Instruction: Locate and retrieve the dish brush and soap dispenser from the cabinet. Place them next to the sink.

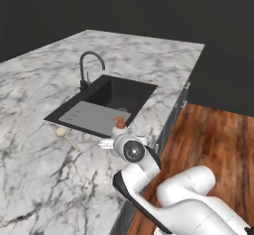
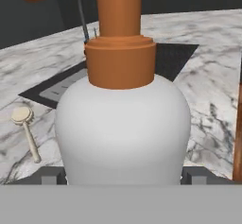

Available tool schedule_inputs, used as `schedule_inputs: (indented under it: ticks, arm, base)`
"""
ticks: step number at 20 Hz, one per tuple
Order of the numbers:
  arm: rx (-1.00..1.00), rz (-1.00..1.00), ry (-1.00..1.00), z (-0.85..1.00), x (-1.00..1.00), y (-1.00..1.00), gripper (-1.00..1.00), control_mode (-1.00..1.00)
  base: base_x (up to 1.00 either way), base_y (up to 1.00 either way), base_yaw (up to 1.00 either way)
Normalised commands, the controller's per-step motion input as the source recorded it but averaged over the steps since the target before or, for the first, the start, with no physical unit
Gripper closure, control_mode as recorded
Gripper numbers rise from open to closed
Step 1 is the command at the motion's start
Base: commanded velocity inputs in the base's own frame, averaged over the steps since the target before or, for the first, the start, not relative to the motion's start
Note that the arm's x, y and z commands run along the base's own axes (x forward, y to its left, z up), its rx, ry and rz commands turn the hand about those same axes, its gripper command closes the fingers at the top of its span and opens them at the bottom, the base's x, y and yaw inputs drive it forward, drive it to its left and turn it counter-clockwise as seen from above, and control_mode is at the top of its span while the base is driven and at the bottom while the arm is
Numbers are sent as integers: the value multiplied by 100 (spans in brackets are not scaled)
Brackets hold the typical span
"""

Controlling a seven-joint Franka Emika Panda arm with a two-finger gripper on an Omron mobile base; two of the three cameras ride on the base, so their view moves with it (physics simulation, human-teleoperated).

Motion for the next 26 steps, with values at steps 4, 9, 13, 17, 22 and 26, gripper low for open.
schedule_inputs:
  ticks: [4, 9, 13, 17, 22, 26]
  arm:
    - [-1, 26, -6, -53, 37, 16, 100, -100]
    - [0, 24, -6, -39, 46, 10, 100, -100]
    - [-7, 17, -2, -36, 39, 0, 100, -100]
    - [-17, 11, 0, -40, 15, 6, 100, -100]
    - [-9, 9, 1, -36, 18, 3, 100, -100]
    - [-8, 10, 1, -45, 21, 6, 100, -100]
  base:
    - [0, 0, 0]
    - [0, 0, 0]
    - [0, 0, 0]
    - [0, 0, 0]
    - [0, 0, 0]
    - [0, 0, 0]
